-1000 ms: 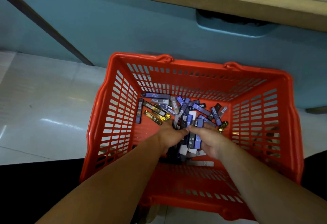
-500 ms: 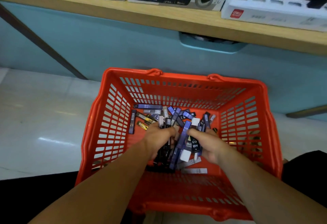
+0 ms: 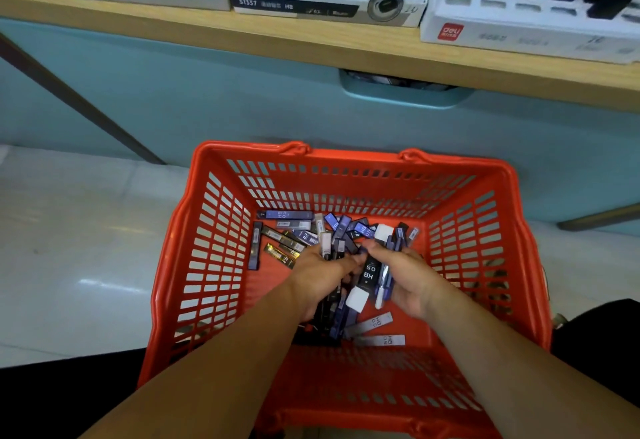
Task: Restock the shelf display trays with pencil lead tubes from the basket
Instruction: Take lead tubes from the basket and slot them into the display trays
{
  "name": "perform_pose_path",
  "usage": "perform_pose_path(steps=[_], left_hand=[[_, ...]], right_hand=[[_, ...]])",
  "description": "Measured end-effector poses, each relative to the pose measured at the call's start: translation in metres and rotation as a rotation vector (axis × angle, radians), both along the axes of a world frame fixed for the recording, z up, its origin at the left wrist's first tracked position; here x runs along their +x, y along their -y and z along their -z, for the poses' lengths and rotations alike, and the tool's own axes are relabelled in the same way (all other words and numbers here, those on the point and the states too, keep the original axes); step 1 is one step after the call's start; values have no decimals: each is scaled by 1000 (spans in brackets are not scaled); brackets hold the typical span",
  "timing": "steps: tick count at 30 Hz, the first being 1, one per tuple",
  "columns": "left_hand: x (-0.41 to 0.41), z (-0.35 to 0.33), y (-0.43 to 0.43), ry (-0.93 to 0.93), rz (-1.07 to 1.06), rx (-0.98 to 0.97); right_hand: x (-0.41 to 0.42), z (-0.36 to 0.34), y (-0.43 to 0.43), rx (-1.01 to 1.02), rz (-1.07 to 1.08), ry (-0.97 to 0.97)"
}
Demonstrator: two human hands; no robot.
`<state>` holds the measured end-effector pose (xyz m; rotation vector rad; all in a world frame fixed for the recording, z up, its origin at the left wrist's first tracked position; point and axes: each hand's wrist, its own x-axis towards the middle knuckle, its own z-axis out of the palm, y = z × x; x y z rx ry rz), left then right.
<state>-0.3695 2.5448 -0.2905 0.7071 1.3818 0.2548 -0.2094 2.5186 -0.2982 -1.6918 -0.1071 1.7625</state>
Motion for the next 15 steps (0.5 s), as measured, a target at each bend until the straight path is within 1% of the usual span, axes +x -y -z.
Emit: perform_pose_path(steps=[5,10,15], left_hand=[[-5,-18,-9,15,-2,5],[-14,-57,-24,70,256,23],[-24,-109,-23,120,411,94]], right_hand=[[3,-18,-6,38,-26,33],[-7,-54,-17,108,7,73],[-23,-107,-21,236,17,67]])
